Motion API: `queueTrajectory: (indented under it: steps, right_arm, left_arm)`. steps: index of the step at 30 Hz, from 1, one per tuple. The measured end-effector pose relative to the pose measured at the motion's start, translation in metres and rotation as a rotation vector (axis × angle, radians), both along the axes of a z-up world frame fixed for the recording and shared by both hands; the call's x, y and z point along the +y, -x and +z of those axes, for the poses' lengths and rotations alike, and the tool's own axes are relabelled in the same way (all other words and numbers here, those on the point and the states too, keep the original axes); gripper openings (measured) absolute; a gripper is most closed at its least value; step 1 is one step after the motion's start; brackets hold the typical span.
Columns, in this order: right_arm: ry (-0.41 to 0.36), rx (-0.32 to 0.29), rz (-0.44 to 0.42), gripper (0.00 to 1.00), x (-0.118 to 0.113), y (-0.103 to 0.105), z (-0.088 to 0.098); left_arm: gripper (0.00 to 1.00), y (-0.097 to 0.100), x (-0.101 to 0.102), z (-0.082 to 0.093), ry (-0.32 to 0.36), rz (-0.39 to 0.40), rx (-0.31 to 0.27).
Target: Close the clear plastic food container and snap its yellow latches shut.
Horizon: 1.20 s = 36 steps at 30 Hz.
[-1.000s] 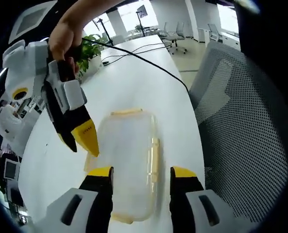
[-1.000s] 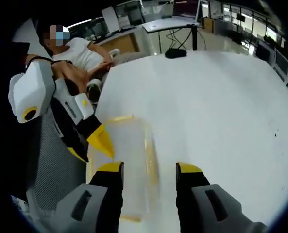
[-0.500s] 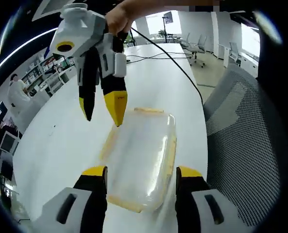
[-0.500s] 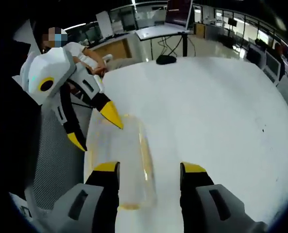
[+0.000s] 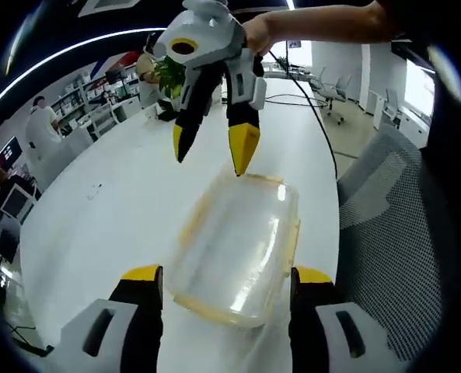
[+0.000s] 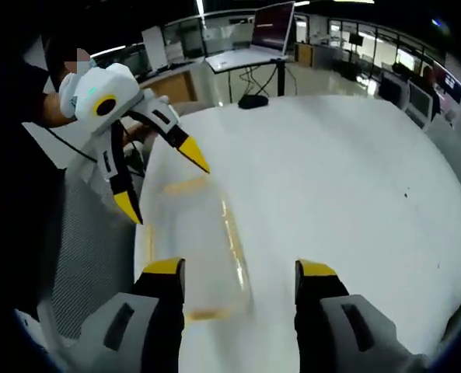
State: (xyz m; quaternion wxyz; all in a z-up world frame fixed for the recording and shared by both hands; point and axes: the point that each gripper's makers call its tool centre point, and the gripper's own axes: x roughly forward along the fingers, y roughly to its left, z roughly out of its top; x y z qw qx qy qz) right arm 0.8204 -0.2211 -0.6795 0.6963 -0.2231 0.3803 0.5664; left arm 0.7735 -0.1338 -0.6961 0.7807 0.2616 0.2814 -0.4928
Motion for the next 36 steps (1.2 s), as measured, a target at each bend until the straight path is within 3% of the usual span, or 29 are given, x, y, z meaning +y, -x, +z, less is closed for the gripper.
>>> queueTrajectory:
  steps: [26,36]
  right_arm:
    - [-0.072,-0.077,-0.145,0.62,-0.032,0.035,-0.003]
    - [-0.092,-0.091,-0.187,0.62,-0.036,0.055,-0.018]
  left_arm:
    - [0.69,0.001,0.013,-0.004,0.054,0.097,0.027]
    - [0.69,0.007,0.020,-0.009,0.073,0.132,0.031]
